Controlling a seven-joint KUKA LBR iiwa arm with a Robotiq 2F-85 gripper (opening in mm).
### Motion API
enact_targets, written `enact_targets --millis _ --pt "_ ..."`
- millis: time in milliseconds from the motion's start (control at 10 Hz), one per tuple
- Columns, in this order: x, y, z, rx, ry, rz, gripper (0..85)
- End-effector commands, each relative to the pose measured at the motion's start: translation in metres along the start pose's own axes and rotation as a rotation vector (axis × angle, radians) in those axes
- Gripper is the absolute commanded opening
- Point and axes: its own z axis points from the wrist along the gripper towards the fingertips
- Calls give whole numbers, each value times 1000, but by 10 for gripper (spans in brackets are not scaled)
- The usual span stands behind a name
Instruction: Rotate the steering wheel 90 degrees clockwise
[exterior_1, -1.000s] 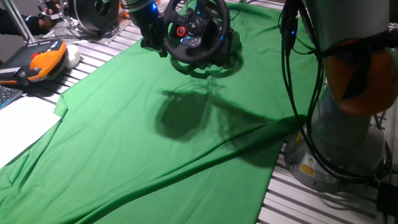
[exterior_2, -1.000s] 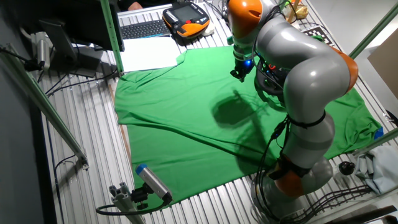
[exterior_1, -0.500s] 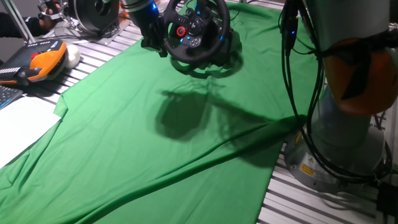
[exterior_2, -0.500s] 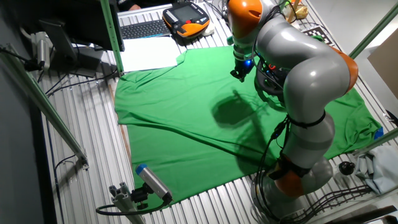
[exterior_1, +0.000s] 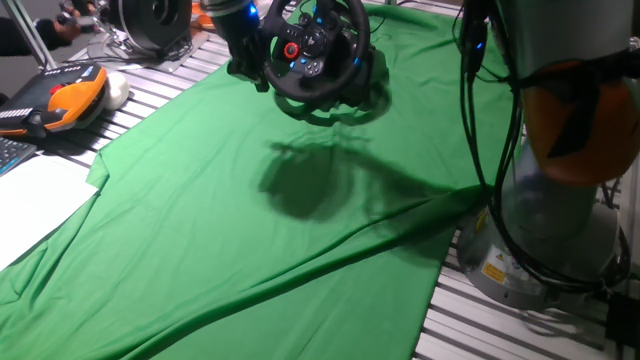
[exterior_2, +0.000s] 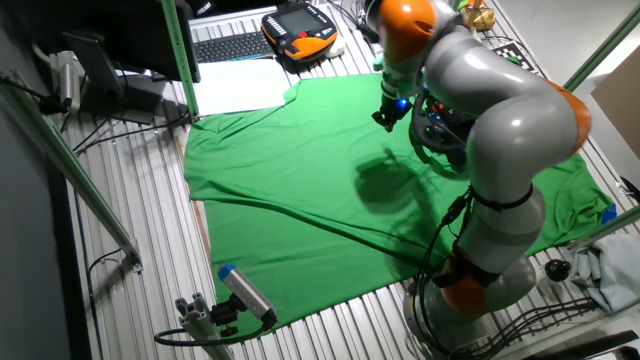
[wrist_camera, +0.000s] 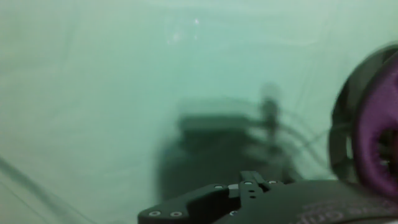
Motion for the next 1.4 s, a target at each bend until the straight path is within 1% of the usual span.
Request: enact_targets --millis 0,100,200,300,400,500,600,800,900,1000,1100,1200,1300 --pt "0 0 1 -25 22 68 0" --pt "0 0 1 21 22 101 0" --pt "0 0 1 81 20 122 0" --pt "0 0 1 130 15 143 0" --pt "0 0 1 139 17 153 0" --pt "0 0 1 90 12 152 0" --pt "0 0 1 67 15 152 0" --pt "0 0 1 80 8 144 0" --pt "0 0 1 68 -6 136 0" --pt "0 0 1 27 -40 134 0" --pt "0 0 1 21 -95 133 0" --pt "0 0 1 59 -117 138 0" --pt "0 0 1 94 -125 142 0"
